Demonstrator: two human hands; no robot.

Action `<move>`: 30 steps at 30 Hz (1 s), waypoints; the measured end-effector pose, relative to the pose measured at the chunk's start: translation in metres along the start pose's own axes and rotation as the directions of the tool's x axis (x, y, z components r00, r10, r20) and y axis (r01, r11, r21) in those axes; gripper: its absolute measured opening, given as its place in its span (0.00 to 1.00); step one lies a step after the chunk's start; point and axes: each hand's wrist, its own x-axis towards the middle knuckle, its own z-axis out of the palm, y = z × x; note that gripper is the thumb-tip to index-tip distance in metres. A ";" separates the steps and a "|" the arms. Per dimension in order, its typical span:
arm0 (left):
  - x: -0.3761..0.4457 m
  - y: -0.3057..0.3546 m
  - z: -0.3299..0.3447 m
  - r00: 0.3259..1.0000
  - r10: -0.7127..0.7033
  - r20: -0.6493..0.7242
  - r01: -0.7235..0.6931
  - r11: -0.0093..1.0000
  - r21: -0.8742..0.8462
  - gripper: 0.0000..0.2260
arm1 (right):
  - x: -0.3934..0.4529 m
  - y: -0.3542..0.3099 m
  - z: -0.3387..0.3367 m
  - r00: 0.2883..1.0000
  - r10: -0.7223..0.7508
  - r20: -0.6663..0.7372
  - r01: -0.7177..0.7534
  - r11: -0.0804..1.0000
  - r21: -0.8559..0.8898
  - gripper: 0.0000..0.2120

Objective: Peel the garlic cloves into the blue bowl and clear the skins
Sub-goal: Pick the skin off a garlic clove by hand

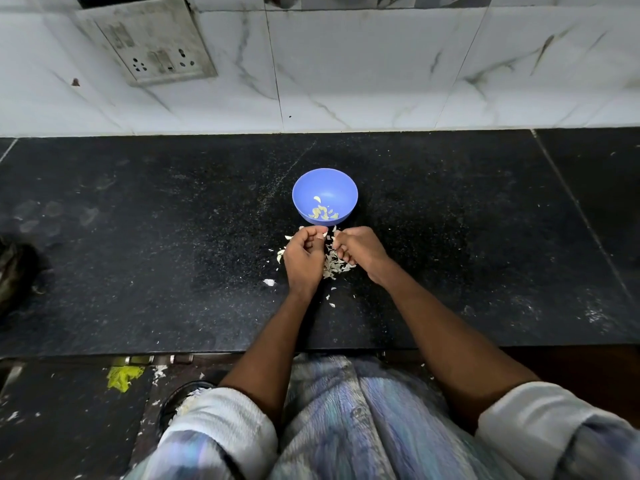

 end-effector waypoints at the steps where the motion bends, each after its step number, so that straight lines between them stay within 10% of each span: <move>1: 0.000 0.000 0.000 1.000 -0.005 0.006 0.005 1.000 0.001 0.08 | 0.001 0.003 0.000 0.999 -0.034 -0.016 0.033 0.997 -0.071 0.13; 4: -0.002 0.000 -0.001 0.999 -0.032 0.012 0.032 0.999 -0.020 0.08 | 0.004 0.009 0.000 0.994 -0.107 -0.037 0.102 0.986 -0.130 0.02; 30: -0.008 0.002 -0.004 0.999 0.050 0.013 -0.052 0.982 0.183 0.09 | 0.001 0.006 -0.002 0.991 -0.134 -0.002 0.132 0.979 0.156 0.06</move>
